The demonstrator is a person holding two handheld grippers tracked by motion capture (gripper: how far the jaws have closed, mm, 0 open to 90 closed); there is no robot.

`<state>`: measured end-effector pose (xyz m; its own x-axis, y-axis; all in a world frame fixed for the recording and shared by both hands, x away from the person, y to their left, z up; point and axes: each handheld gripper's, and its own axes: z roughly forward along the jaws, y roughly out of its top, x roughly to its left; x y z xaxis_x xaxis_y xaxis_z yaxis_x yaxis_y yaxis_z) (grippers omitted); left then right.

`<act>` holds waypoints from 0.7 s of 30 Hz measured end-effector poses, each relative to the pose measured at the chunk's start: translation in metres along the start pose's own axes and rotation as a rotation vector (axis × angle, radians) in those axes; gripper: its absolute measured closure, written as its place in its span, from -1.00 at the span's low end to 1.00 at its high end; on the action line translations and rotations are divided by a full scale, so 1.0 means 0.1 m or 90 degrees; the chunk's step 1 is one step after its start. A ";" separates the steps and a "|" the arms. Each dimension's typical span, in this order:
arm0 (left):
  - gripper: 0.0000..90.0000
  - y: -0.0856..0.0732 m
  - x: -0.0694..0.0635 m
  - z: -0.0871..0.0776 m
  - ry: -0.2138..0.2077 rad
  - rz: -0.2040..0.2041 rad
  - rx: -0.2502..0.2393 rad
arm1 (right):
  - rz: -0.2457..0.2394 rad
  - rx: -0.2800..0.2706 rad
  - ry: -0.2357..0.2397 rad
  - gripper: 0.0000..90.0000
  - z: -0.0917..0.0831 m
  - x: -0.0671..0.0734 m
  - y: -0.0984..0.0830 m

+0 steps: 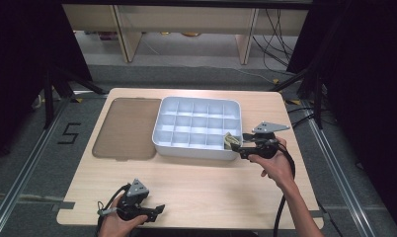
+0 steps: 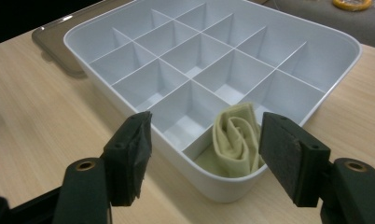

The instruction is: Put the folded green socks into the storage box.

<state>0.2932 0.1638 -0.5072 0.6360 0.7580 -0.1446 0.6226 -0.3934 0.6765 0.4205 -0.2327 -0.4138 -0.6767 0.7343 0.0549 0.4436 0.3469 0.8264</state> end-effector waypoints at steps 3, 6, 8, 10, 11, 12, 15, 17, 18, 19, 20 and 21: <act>-0.50 0.00 0.00 0.00 0.003 -0.003 0.005 | 0.009 -0.007 0.008 -0.25 0.01 0.03 -0.01; -0.50 0.01 0.00 -0.01 -0.003 0.003 0.004 | 0.017 -0.005 0.010 -0.27 0.01 0.06 -0.02; -0.50 0.00 -0.01 0.00 0.008 0.000 0.002 | 0.016 0.006 0.009 -0.29 0.00 0.07 -0.04; -0.50 0.01 -0.01 0.00 0.005 0.004 0.005 | 0.012 -0.006 0.005 -0.30 0.02 0.07 -0.05; -0.50 0.01 -0.01 0.00 -0.001 -0.001 -0.002 | 0.015 0.002 0.019 -0.31 0.01 0.07 -0.05; -0.50 0.01 -0.01 -0.01 -0.004 0.007 0.003 | 0.012 0.001 0.005 -0.31 0.01 0.08 -0.06; -0.50 0.01 -0.02 0.00 0.001 -0.001 -0.003 | 0.009 -0.004 0.012 -0.34 0.00 0.11 -0.08; -0.50 0.02 -0.01 -0.02 -0.004 0.013 0.006 | 0.017 -0.001 0.012 -0.35 -0.01 0.14 -0.10; -0.50 0.02 -0.01 -0.01 -0.003 0.009 0.003 | 0.016 -0.002 0.014 -0.35 -0.02 0.15 -0.10; -0.50 0.03 -0.01 -0.01 -0.003 0.008 0.002 | 0.022 -0.011 0.022 -0.35 -0.02 0.17 -0.11; -0.50 0.03 -0.01 0.00 0.005 0.002 0.001 | 0.025 -0.010 0.032 -0.35 -0.04 0.20 -0.13; -0.50 0.03 -0.02 0.00 0.000 -0.007 -0.006 | 0.025 -0.010 0.032 -0.35 -0.04 0.20 -0.13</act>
<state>0.2939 0.1607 -0.5048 0.6285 0.7628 -0.1521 0.6260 -0.3800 0.6810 0.3988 -0.2244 -0.4211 -0.6876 0.7170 0.1145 0.4614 0.3097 0.8314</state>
